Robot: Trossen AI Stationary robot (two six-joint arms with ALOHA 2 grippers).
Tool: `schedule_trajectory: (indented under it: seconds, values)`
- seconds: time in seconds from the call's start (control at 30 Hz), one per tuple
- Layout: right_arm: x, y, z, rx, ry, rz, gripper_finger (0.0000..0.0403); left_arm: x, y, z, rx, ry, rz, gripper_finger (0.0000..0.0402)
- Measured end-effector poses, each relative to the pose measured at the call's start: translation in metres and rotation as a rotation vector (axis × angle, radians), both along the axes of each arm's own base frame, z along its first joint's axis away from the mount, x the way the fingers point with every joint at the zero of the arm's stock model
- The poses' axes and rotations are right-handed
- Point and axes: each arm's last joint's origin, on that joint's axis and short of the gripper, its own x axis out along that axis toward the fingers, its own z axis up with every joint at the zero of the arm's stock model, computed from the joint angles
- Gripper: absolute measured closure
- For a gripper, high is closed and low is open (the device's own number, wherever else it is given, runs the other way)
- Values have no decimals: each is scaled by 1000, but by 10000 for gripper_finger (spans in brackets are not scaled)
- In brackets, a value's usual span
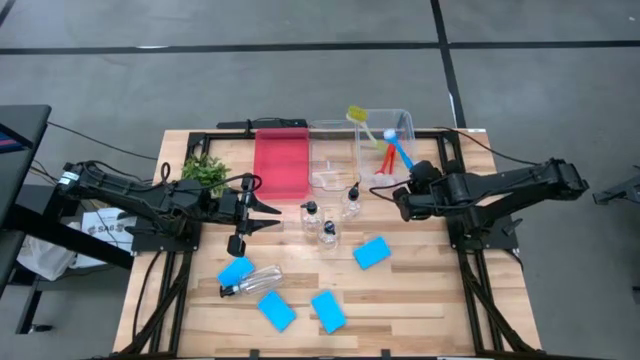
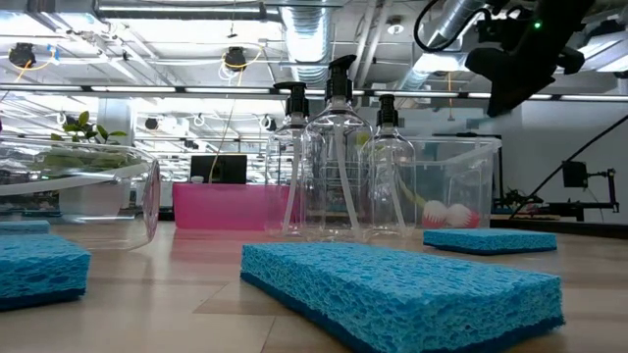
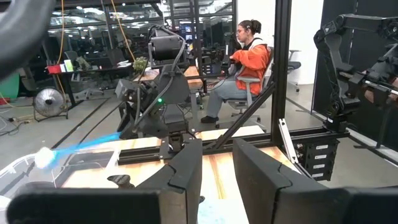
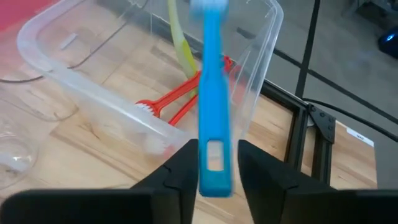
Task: Pick & Place Kitchen Sink Supplies
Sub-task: Put the blue kitchen brush into the white bin, then put the blue sponge into the red bin
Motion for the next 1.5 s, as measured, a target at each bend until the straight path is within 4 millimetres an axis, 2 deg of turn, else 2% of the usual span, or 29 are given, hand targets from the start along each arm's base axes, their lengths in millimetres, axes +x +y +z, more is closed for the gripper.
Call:
schedule_trajectory:
  seconds: [0.37, 0.57, 0.8, 1.1, 1.5]
  values:
    - [2, -1, 2, -50, -28, -10, 195, 0, 0, 0, 0, 0, 0, 309]
    - [3, -1, 2, -50, -39, -11, 169, 0, 0, 0, 0, 0, 0, 309]
    - [3, 1, 3, -102, -10, 25, 182, 0, 0, 0, 0, 0, 0, 309]
    - [4, 13, 6, -207, -59, 85, 225, 0, 0, 0, 0, 0, 0, 309]
    - [14, 54, 9, -172, -208, 314, 270, 0, 0, 0, 0, 0, 0, 309]
